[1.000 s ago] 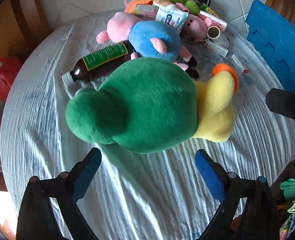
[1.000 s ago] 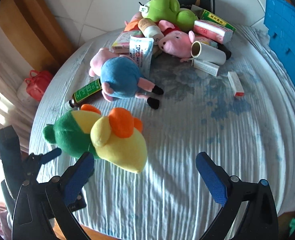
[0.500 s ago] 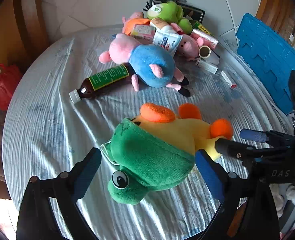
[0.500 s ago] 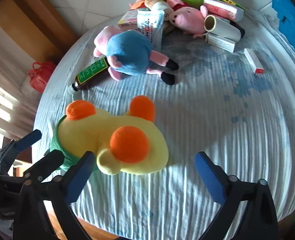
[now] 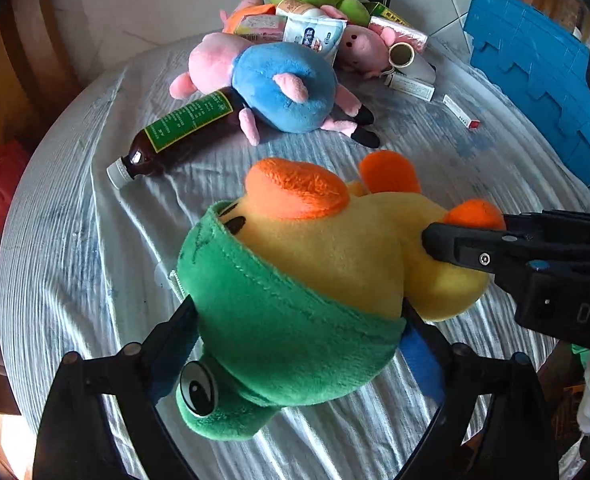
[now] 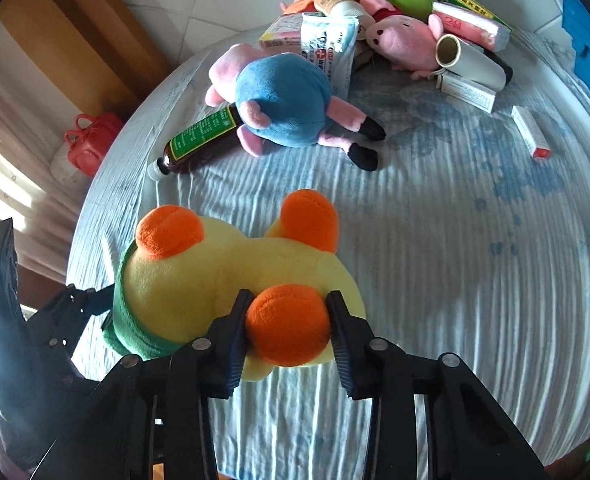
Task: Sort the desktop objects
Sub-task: 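Carry the duck plush into the blue crate and open the right tool, then withdraw both tools from the crate back over the bed, then grasp the green-labelled brown bottle with left tool while right tool grasps pink pig plush, then lift the bottle with left tool while right tool lifts the pig plush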
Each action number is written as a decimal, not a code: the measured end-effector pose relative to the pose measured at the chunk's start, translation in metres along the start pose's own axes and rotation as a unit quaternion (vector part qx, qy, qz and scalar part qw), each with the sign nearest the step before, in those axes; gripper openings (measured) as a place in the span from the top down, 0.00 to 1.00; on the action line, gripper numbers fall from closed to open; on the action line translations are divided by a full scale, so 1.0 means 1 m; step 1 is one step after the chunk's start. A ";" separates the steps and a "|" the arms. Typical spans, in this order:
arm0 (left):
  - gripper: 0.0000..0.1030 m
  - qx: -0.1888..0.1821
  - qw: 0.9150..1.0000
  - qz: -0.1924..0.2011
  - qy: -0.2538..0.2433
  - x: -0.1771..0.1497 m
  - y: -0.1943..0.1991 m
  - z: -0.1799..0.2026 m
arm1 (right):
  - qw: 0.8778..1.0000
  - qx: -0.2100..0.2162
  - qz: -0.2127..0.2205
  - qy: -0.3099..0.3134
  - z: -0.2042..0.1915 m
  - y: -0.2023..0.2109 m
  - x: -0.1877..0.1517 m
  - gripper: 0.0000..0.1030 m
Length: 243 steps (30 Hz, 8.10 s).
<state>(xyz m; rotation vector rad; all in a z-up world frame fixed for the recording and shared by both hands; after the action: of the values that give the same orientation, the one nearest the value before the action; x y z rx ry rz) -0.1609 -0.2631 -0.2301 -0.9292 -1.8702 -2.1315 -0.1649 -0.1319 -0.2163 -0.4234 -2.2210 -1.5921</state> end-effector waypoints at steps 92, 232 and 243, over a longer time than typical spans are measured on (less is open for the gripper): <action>0.15 -0.199 0.951 0.178 -0.153 0.385 0.077 0.607 | 0.895 -0.246 0.335 -0.163 0.560 0.447 0.086 0.00; 0.24 0.133 0.942 -0.047 0.303 0.047 -0.033 0.029 | 0.993 -0.032 -0.064 0.096 0.147 0.021 0.069 0.15; 0.24 0.159 0.900 -0.092 0.395 -0.024 -0.035 0.065 | 0.979 0.016 -0.119 0.166 0.152 -0.004 0.035 0.14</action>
<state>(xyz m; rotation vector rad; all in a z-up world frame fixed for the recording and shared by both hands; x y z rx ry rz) -0.1369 -0.2011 -0.2703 0.1903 -1.7852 -1.7823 -0.2169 0.0116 -0.2473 0.1183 -2.0907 -1.6028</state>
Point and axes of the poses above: each gripper's, at about its wrist camera, not at the fingertips, and y roughly against the way its jaws point, z to its right, x to its top, the point moved 5 cm from there along -y, roughly the way its jaws point, and after that the axes turned 4 degrees about z, right-handed, at the moved point
